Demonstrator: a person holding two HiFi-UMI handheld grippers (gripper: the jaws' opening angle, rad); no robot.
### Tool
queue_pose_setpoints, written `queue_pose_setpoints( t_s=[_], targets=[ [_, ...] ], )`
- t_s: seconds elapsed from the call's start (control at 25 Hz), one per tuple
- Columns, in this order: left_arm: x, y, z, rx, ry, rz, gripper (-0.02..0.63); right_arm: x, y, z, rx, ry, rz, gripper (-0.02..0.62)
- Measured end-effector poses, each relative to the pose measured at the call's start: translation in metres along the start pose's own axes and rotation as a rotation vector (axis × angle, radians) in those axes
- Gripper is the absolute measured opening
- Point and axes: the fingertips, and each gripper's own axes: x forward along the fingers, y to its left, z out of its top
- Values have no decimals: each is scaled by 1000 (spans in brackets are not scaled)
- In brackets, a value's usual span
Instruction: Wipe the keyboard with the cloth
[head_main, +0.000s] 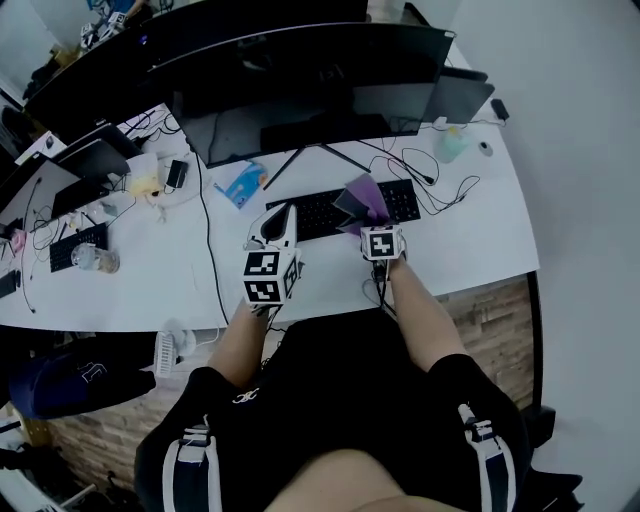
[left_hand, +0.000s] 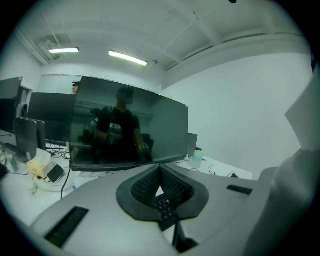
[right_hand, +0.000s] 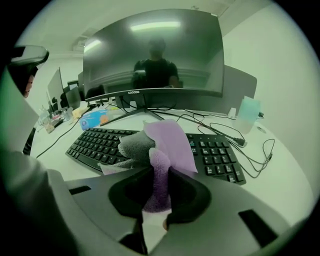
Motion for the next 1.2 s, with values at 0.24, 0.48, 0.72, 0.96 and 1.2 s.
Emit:
queue_pose_setpoints(
  t_s=[0.24,0.48,0.72,0.96,1.2],
  targets=[
    [29,-28,3,13,12,-50,12,-1,-26,-1,26,-12,-13,94],
    [48,-42,3,7,24,-66,12,-1,-51,-4,41,-20,-43,94],
    [62,-50,-4,-1,36,-54,12,-3,-89,-7,83,-33,-75,94],
    [73,-53,-4,-4,47,-46,12,-10,-113,-2,93,-52,-93,94],
    [84,-52,-7,-12,59,-26,12,-5,-131,-1,118,-58,-90,94]
  ],
)
